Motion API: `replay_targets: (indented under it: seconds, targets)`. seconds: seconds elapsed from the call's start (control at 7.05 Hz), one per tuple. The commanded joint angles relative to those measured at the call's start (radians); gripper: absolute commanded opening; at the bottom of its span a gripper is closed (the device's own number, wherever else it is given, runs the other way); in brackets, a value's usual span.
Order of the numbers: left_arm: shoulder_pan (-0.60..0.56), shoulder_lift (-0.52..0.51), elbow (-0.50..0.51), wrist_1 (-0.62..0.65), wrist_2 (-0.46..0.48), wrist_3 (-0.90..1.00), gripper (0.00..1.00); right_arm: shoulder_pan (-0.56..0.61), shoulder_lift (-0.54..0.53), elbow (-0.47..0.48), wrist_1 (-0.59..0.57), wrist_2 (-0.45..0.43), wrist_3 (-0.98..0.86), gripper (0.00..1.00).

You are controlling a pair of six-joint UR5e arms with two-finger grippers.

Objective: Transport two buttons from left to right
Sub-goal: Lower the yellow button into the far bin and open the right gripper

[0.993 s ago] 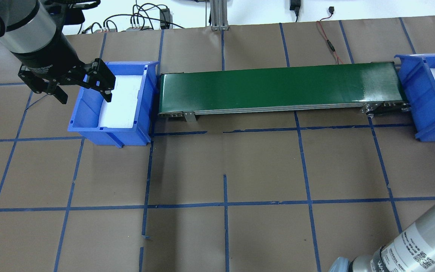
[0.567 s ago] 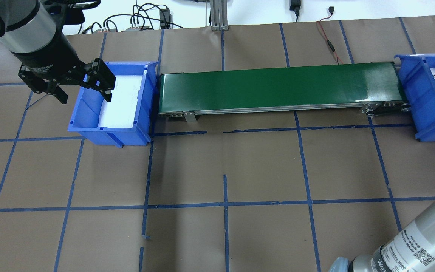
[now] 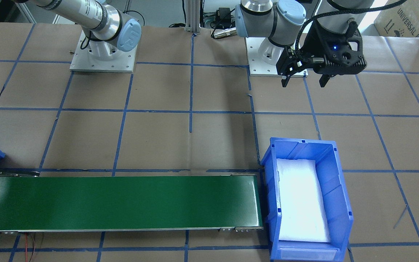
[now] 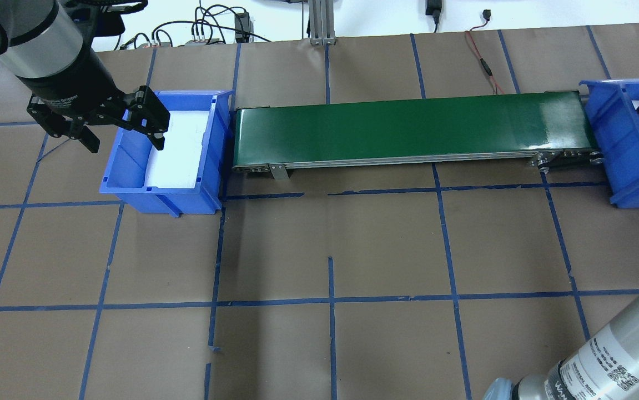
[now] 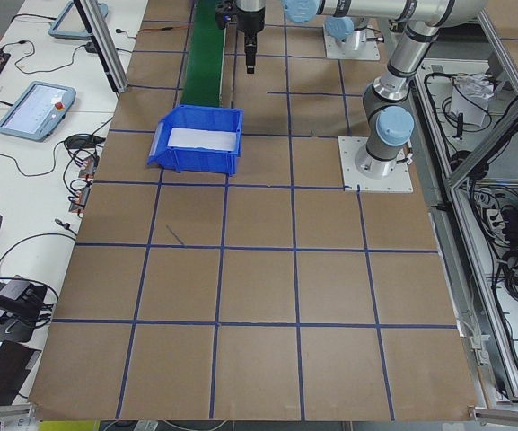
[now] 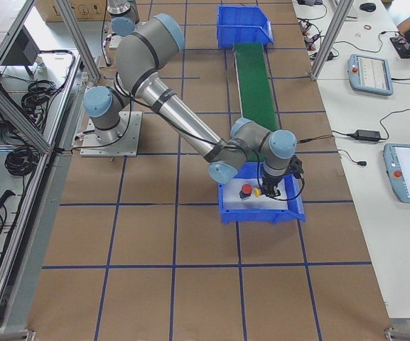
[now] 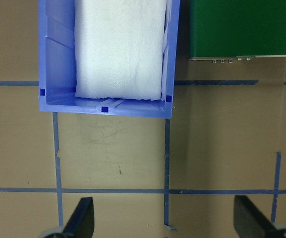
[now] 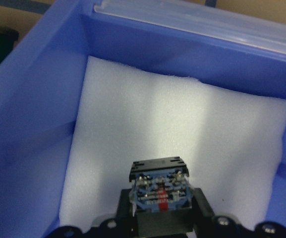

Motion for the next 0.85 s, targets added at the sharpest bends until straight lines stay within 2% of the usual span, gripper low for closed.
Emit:
replay_targets:
  seconds: [0.0,0.28,0.43,0.71]
  targets:
    - [0.000,0.000,-0.001,0.000,0.000,0.000,1.00,0.000,-0.003,-0.004,-0.008,-0.001,0.003,0.96]
    - [0.000,0.000,-0.001,0.000,0.000,0.000,1.00,0.000,-0.018,-0.007,-0.008,-0.001,0.004,0.99]
    - [0.000,0.000,-0.001,0.000,0.000,0.000,1.00,0.000,-0.087,-0.004,0.007,-0.001,0.012,1.00]
    - [0.000,0.000,-0.001,0.000,0.000,0.000,1.00,0.024,-0.284,0.005,0.211,-0.002,0.038,1.00]
